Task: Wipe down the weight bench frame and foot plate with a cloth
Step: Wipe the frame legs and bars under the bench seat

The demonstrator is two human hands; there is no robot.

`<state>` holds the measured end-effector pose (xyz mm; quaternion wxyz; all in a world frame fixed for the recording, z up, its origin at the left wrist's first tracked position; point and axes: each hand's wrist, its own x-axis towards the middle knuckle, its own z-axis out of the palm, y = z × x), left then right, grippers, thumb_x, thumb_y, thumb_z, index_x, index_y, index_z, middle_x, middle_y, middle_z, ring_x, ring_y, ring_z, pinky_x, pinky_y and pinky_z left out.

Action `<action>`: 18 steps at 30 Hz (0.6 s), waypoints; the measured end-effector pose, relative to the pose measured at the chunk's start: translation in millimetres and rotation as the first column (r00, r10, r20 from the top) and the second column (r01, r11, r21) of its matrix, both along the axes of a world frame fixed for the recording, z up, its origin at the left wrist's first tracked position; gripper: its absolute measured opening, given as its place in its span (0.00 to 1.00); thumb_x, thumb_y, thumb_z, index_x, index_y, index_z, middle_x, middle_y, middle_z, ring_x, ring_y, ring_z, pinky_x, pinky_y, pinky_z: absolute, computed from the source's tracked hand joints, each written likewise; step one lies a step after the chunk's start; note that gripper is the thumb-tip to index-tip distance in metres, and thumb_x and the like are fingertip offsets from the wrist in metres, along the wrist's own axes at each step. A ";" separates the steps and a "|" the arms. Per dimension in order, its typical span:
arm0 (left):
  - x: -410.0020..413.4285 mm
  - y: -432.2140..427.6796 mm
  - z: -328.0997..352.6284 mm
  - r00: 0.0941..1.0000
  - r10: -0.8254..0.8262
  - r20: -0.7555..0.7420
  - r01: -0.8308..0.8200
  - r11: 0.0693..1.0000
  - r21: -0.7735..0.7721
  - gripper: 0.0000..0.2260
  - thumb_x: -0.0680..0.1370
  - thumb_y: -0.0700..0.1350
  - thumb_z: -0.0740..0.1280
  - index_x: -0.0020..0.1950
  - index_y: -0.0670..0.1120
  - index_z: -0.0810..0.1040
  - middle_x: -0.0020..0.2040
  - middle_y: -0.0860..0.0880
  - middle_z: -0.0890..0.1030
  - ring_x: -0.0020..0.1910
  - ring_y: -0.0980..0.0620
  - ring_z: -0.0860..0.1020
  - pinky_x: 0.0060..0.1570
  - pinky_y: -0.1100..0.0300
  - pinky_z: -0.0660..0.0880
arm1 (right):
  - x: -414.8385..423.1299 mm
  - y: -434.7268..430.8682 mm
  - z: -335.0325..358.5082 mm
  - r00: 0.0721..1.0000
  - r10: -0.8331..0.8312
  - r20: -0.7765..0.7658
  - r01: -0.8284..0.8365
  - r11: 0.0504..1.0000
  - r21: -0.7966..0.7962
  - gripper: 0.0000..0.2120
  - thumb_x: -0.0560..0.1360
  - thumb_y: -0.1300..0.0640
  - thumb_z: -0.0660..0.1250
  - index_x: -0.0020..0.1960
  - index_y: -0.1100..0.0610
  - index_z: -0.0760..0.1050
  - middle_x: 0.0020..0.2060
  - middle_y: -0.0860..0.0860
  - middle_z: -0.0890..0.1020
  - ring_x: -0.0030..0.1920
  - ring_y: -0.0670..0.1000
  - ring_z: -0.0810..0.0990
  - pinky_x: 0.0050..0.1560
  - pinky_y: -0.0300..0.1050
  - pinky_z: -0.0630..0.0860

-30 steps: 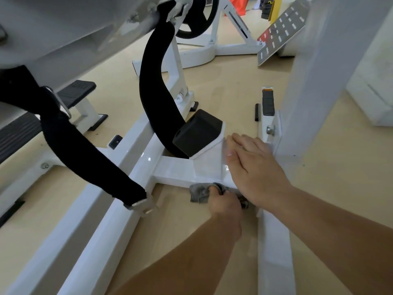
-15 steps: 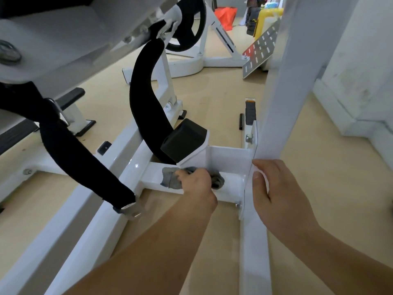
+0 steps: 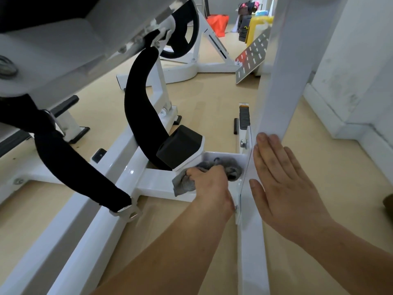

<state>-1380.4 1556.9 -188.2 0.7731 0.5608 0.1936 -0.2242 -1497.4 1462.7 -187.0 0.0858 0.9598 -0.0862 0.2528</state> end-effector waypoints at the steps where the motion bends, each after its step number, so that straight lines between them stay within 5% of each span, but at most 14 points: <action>1: -0.6 -2.3 -1.1 1.000 -0.002 -0.001 0.002 1.000 -0.018 0.35 0.81 0.37 0.64 0.83 0.55 0.53 0.76 0.48 0.64 0.69 0.45 0.70 0.64 0.55 0.69 | 0.5 -0.8 -2.0 1.000 0.001 -0.002 -0.001 1.000 -0.004 0.31 0.82 0.52 0.54 0.81 0.67 0.55 0.82 0.59 0.52 0.83 0.58 0.49 0.80 0.59 0.55; 4: 14.8 11.5 -3.1 0.999 0.040 0.021 -0.042 0.994 0.105 0.31 0.79 0.35 0.65 0.80 0.48 0.60 0.71 0.42 0.73 0.61 0.39 0.78 0.57 0.47 0.77 | -0.3 -3.1 -3.8 1.000 0.015 -0.009 -0.015 1.000 -0.009 0.32 0.82 0.53 0.55 0.81 0.67 0.55 0.82 0.59 0.52 0.83 0.58 0.49 0.79 0.60 0.58; 7: 29.5 39.8 -10.5 0.995 0.087 -0.045 -0.087 0.996 0.014 0.33 0.77 0.28 0.54 0.72 0.61 0.69 0.55 0.43 0.81 0.37 0.42 0.84 0.49 0.42 0.81 | -0.7 -3.8 -2.1 1.000 0.024 -0.014 -0.024 1.000 -0.002 0.32 0.81 0.53 0.57 0.81 0.66 0.54 0.83 0.58 0.52 0.83 0.58 0.49 0.78 0.61 0.60; 9: 30.1 48.4 -11.9 0.996 0.073 -0.055 -0.074 0.997 -0.017 0.34 0.76 0.26 0.50 0.68 0.59 0.73 0.45 0.45 0.84 0.28 0.43 0.83 0.47 0.40 0.80 | 0.6 -2.2 -3.2 1.000 0.027 -0.004 -0.027 1.000 0.012 0.33 0.80 0.54 0.57 0.81 0.66 0.54 0.83 0.58 0.51 0.83 0.58 0.48 0.78 0.62 0.60; 12: 21.7 40.9 -4.4 0.998 0.040 0.056 -0.048 0.988 0.145 0.22 0.79 0.29 0.60 0.70 0.45 0.74 0.46 0.46 0.82 0.36 0.47 0.83 0.39 0.55 0.80 | 1.5 -1.1 -3.9 1.000 0.027 0.000 -0.027 0.999 0.029 0.33 0.81 0.54 0.57 0.81 0.66 0.53 0.83 0.59 0.52 0.83 0.58 0.48 0.78 0.62 0.60; 15: -12.6 23.4 -11.2 0.997 -0.071 0.039 0.064 0.983 0.170 0.16 0.77 0.33 0.66 0.64 0.45 0.79 0.56 0.44 0.83 0.52 0.43 0.83 0.49 0.50 0.84 | -1.6 -3.0 -1.9 0.999 0.054 -0.001 -0.054 0.998 0.033 0.32 0.81 0.54 0.56 0.81 0.66 0.55 0.82 0.59 0.52 0.83 0.58 0.49 0.78 0.63 0.61; 18: -42.6 18.7 -17.3 0.990 -0.132 0.052 0.121 0.977 0.175 0.10 0.79 0.35 0.66 0.58 0.45 0.81 0.53 0.46 0.83 0.54 0.42 0.84 0.57 0.47 0.82 | -9.3 -4.9 5.2 0.994 0.103 0.030 -0.105 0.993 0.062 0.30 0.82 0.54 0.56 0.80 0.65 0.58 0.82 0.58 0.55 0.83 0.57 0.51 0.77 0.64 0.61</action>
